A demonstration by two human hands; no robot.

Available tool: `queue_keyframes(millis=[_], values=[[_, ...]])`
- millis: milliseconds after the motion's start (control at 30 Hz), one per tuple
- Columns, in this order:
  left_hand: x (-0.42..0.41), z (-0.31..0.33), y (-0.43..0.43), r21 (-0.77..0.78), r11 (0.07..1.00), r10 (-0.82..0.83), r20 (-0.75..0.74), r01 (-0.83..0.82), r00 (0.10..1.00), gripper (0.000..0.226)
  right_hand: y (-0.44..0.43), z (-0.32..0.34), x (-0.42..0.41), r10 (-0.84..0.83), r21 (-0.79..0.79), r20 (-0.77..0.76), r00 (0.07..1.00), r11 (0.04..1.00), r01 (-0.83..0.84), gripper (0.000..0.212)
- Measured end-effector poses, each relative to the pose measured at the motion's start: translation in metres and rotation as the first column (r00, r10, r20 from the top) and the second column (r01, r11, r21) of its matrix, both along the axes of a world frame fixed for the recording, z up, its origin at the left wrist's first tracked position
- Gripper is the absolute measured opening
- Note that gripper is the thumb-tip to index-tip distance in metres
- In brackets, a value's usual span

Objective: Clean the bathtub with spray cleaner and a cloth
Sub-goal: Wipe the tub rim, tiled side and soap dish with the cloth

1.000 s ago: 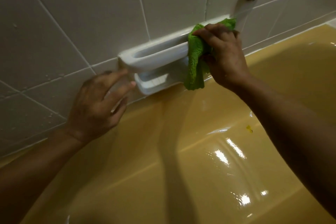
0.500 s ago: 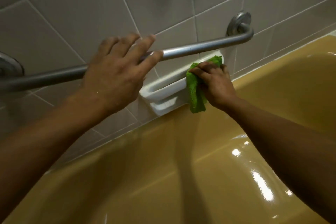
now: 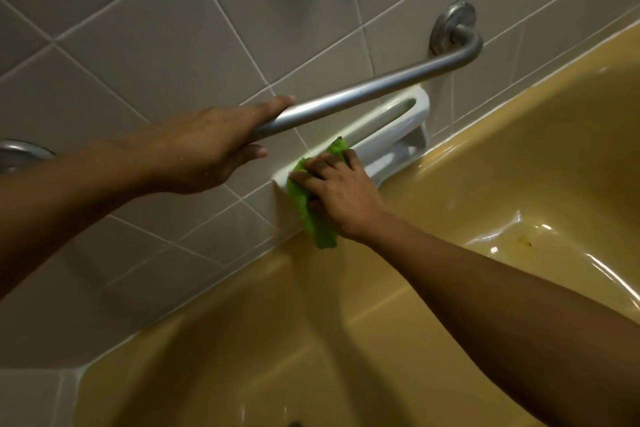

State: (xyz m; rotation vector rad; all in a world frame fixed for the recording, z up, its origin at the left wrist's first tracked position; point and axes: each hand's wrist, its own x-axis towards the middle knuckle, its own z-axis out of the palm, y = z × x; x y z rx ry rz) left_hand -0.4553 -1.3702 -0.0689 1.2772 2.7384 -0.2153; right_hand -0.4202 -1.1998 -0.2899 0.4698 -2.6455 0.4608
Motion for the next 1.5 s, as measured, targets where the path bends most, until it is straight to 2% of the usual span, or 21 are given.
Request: queue_keyframes(millis=[100, 233, 400, 567, 767, 900, 1033, 1167, 1267, 1400, 1500], values=[[0.000, 0.002, 0.000, -0.003, 0.997, -0.079, 0.036, 0.079, 0.996, 0.075, -0.014, -0.003, 0.002, -0.056, -0.034, -0.021, 0.998, 0.998, 0.055, 0.048], [-0.003, 0.007, 0.000, 0.000, 0.989, -0.149, 0.074, 0.149, 0.986, 0.074, -0.002, -0.005, 0.002, -0.043, -0.025, -0.020, 0.999, 0.999, 0.042, 0.053], [-0.009, 0.003, 0.000, 0.002, 0.980, -0.198, 0.043, 0.199, 0.979, 0.072, 0.028, -0.003, -0.001, -0.107, -0.025, 0.002, 0.994, 0.994, 0.107, 0.048], [-0.013, 0.000, 0.004, 0.023, 0.978, -0.210, 0.021, 0.210, 0.977, 0.071, 0.091, 0.015, -0.016, -0.100, 0.120, 0.138, 0.985, 0.989, 0.084, 0.059], [-0.013, -0.003, 0.017, 0.034, 0.986, -0.162, 0.053, 0.161, 0.985, 0.069, 0.143, 0.023, -0.025, -0.115, 0.183, 0.153, 0.982, 0.979, 0.086, 0.060], [-0.011, -0.002, 0.020, 0.042, 0.990, -0.135, 0.054, 0.133, 0.989, 0.069, 0.134, 0.019, -0.025, -0.131, 0.157, 0.179, 0.975, 0.982, 0.103, 0.056], [-0.010, -0.003, 0.023, 0.032, 0.993, -0.112, 0.042, 0.110, 0.993, 0.069, 0.114, 0.023, -0.018, -0.180, 0.149, 0.197, 0.964, 0.977, 0.152, 0.066], [-0.010, -0.004, 0.026, 0.044, 0.993, -0.116, 0.033, 0.114, 0.993, 0.070, 0.060, 0.033, -0.007, -0.098, 0.077, 0.225, 0.969, 0.994, 0.082, 0.064], [-0.009, -0.004, 0.028, 0.033, 0.993, -0.116, 0.041, 0.114, 0.992, 0.071, 0.003, 0.039, -0.006, -0.047, 0.092, 0.243, 0.969, 0.995, 0.025, 0.064], [-0.011, -0.006, 0.028, 0.031, 0.991, -0.130, 0.026, 0.129, 0.991, 0.071, -0.016, 0.031, -0.006, -0.077, 0.074, 0.177, 0.981, 0.995, 0.065, 0.057], [-0.009, -0.005, 0.029, 0.028, 0.990, -0.136, 0.007, 0.136, 0.991, 0.070, -0.004, 0.020, -0.007, -0.024, 0.072, 0.111, 0.994, 0.997, 0.016, 0.051]])
